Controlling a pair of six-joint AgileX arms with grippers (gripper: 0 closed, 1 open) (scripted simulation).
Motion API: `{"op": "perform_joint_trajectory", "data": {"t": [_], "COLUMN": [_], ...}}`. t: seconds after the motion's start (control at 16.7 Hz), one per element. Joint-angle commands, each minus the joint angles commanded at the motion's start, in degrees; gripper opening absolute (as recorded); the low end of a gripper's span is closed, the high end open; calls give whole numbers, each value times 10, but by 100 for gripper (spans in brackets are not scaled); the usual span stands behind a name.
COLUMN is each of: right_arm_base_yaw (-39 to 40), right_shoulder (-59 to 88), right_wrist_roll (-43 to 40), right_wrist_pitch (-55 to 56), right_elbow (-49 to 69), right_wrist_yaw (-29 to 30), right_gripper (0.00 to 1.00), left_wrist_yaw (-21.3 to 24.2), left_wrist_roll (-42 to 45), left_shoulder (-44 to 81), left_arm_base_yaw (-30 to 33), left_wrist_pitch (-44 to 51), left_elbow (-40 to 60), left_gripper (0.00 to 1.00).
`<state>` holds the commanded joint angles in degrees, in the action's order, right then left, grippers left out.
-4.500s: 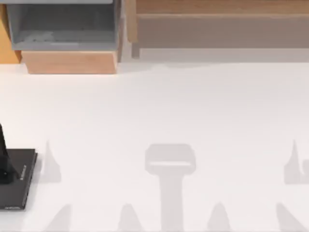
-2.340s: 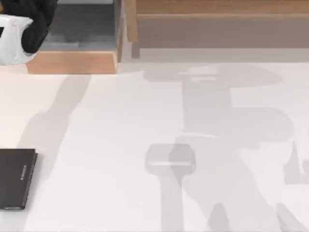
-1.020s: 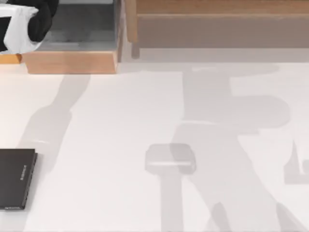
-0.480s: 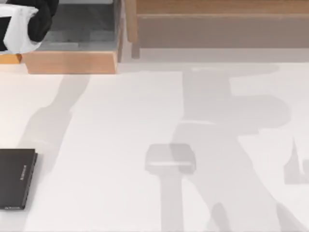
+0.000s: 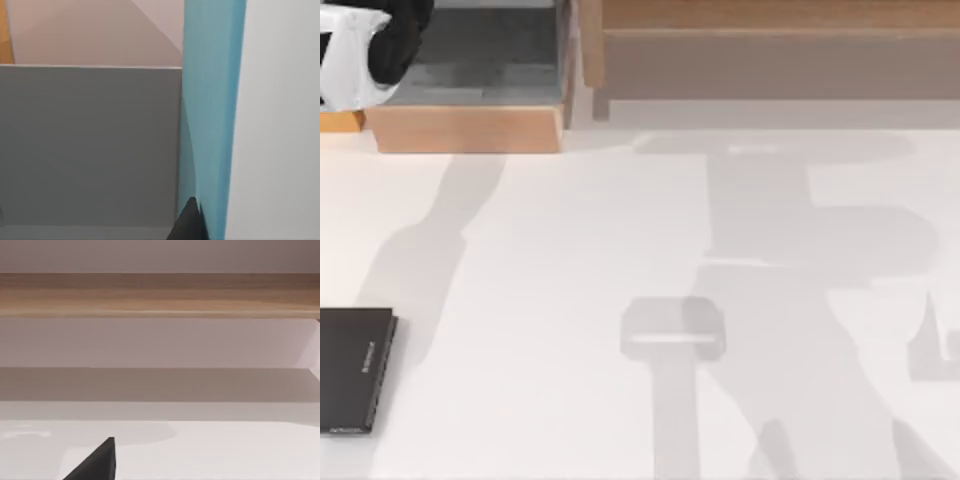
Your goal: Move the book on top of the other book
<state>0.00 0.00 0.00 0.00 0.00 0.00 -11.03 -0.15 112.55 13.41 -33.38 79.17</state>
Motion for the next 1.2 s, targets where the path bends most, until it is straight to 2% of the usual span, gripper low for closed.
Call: {"op": "perform_joint_trajectory", "data": {"t": [0.24,0.48,0.84,1.2], "right_arm_base_yaw": [0,0,0,0], "right_shoulder": [0,0,0,0], "right_wrist_roll": [0,0,0,0], "right_wrist_pitch": [0,0,0,0], "right_elbow": [0,0,0,0], "right_wrist_yaw": [0,0,0,0], "right_gripper": [100,100,100,100], "left_wrist_yaw": [14,76,187,273], "left_wrist_roll": [17,122,431,727], "left_shoulder": [-14,-117,-369,-579], "left_arm_base_yaw": [-5,-41,-147,-264], "left_wrist_pitch": [6,42,123,210], "left_elbow": [-5,-48,-164,-306], "left_gripper": [0,0,0,0]}}
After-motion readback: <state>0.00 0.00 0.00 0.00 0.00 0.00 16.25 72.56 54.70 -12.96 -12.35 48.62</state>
